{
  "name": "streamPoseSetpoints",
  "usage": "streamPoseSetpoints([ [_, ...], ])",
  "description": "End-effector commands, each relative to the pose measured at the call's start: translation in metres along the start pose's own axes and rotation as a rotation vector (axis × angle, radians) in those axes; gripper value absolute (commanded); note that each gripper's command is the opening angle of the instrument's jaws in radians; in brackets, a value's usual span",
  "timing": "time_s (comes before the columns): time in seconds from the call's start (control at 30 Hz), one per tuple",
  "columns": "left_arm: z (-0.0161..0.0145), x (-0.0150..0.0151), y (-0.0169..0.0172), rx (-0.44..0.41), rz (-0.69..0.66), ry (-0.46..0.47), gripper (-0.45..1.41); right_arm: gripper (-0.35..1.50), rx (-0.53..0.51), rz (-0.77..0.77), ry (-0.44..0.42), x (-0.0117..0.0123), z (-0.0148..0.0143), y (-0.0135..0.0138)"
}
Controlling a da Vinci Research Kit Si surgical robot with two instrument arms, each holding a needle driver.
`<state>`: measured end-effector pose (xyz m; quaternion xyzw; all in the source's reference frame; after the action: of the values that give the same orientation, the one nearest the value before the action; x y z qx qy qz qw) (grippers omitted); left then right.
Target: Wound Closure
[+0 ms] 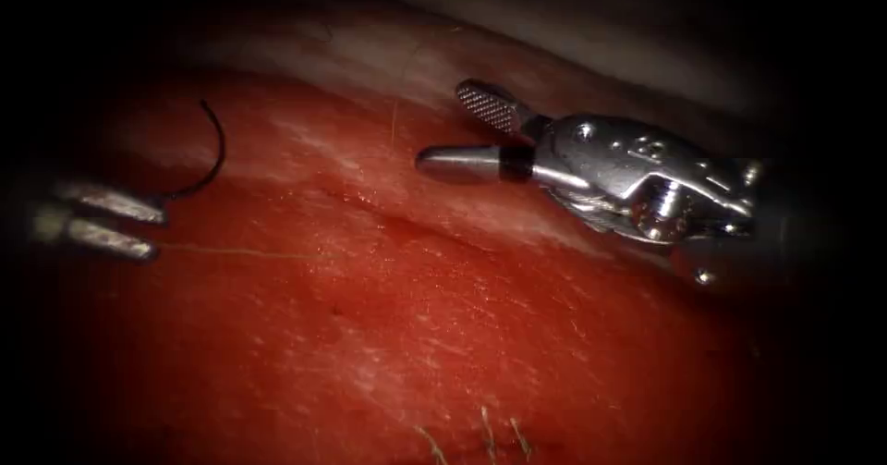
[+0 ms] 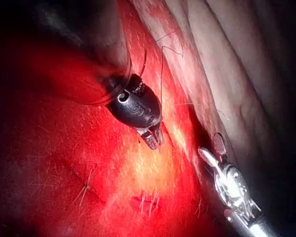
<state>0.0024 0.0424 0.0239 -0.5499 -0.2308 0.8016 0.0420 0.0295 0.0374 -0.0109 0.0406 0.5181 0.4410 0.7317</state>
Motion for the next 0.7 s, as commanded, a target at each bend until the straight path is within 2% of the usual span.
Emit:
streamPoseSetpoints([
  [0.03, 0.0007, -0.0006, 0.0001, 0.001, -0.012, 0.009, -0.35, 1.21, 0.001, -0.001, 0.004, 0.0003, 0.001, -0.0002],
  [0.13, 0.0003, -0.0005, 0.0, -0.003, -0.041, 0.041, -0.35, 1.21, 0.001, -0.001, 0.004, 0.0002, 0.0009, -0.0002],
  [0.23, 0.0001, -0.0005, -0.0011, 0.041, -0.087, 0.074, -0.35, 1.21, 0.006, -0.001, 0.004, 0.0002, 0.0006, -0.0006],
  [0.37, 0.0007, -0.0007, -0.0024, 0.091, -0.099, 0.106, -0.35, 1.2, 0.083, -0.005, -0.021, 0.0, -0.0003, -0.0022],
  [0.4, 0.0009, -0.0008, -0.0024, 0.094, -0.099, 0.108, -0.35, 1.16, 0.092, -0.006, -0.05, 0.0, -0.0005, -0.0027],
  [0.53, 0.0019, -0.0007, -0.0019, 0.093, -0.098, 0.108, -0.35, 1.15, 0.122, -0.048, -0.079, 0.0005, -0.0003, -0.0048],
  [0.6, 0.0017, -0.0006, -0.0022, 0.067, -0.074, 0.067, -0.35, 1.1, 0.14, -0.051, -0.08, 0.0008, 0.0, -0.0055],
  [0.67, 0.0013, -0.0009, -0.0026, 0.101, -0.07, 0.043, -0.02, 1.1, 0.145, -0.051, -0.08, 0.0009, 0.0001, -0.0057],
  [0.7, 0.0012, -0.0011, -0.0029, 0.135, -0.073, 0.027, 0.05, 1.1, 0.145, -0.051, -0.079, 0.0009, 0.0001, -0.0058],
])
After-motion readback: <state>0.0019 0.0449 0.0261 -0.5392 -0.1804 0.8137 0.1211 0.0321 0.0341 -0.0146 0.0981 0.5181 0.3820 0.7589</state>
